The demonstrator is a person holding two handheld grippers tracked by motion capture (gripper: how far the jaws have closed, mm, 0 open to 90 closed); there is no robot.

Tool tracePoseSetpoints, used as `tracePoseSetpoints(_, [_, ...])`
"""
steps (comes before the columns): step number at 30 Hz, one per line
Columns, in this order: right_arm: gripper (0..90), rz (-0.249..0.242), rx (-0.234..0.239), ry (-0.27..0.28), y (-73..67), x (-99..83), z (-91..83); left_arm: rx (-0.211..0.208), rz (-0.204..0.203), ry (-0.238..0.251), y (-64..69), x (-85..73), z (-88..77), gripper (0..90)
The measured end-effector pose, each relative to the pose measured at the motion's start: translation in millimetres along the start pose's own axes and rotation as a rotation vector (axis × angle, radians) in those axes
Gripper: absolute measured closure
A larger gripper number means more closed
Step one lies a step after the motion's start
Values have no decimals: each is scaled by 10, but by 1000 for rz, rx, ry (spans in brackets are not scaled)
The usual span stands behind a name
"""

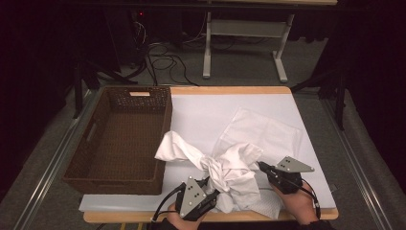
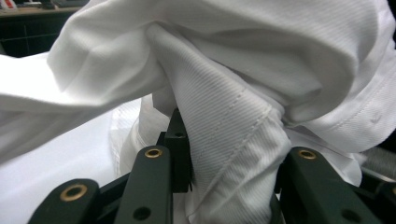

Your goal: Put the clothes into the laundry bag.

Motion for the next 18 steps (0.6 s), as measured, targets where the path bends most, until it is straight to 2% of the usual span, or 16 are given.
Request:
tracePoseSetpoints(1, [899,0,0,0,0,0,0,0,0,0,0,0,0,650])
tracePoseSetpoints(4, [900,14,-14,61,38,74,-118,6,6,-37,34,-60,144,650])
tracePoseSetpoints(5, [900,14,-14,61,38,74,-118,6,6,-37,34,-60,144,650])
tracePoseSetpoints(7, [899,20,-24,94,70,111,-181,15,9,-46,47,-70,217,650])
tracePoseSetpoints(9, [899,20,-23,103,84,120,-194,17,3,-40,47,-57,213,650])
tracePoseSetpoints(10, [899,23,-21,104,85,119,-194,24,3,-17,62,-21,164,650])
tracePoseSetpoints(13, [899,24,-17,108,81,120,-195,22,10,-2,104,0,85,651])
tracePoseSetpoints(15, [899,24,-16,110,81,122,-194,20,7,-5,113,-8,83,651])
tracePoseSetpoints(17, [899,27,-15,113,77,131,-200,21,22,-42,136,-64,162,651])
tracePoseSetpoints(18, [899,27,-15,113,77,131,-200,21,22,-42,136,-64,162,651])
Point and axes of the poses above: each handheld gripper's, and its own axes: z roughly forward along the jaws, x roughly out of its top, y roughly to its right, the point moved 3 cm from there along z, roughly forward along the jaws, and after that the axes turned 3 degrees about -z, right-handed, at the moved point
